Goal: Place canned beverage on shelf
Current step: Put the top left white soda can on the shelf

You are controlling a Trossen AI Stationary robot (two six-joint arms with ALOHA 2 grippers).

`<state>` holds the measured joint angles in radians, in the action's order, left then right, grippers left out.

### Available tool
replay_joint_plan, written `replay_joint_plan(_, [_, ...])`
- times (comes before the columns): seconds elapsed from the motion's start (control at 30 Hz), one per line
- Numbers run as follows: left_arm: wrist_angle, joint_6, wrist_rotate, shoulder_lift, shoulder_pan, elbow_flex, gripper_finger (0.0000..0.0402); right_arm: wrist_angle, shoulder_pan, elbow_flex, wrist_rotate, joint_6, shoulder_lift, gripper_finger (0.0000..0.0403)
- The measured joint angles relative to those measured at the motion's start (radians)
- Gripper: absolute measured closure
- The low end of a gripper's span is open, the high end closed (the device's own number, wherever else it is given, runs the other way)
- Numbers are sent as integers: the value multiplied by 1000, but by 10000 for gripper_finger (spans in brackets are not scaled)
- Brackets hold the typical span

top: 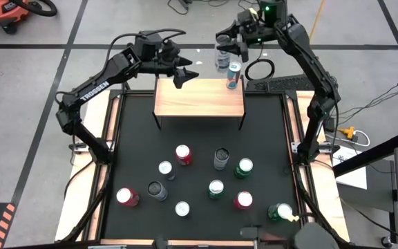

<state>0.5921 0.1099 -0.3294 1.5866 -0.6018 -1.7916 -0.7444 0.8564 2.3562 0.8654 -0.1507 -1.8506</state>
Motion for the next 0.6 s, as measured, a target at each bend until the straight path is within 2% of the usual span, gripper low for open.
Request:
replay_joint_plan(0.27, [59,-20,-6,-18,41,-1,55,-185,-49,0,54,17,55,171])
replay_joint_plan(0.4, [111,-45,-17,-28,61,-1,55,-183,-79,0,50,65,119,170])
replay_joint_plan(0.5, [134,-64,-17,-29,76,-1,55,-195,-105,0,6,106,185,169])
replay_joint_plan(0.6, [138,-71,-18,-29,89,-1,55,-264,-135,0,-81,106,262,169])
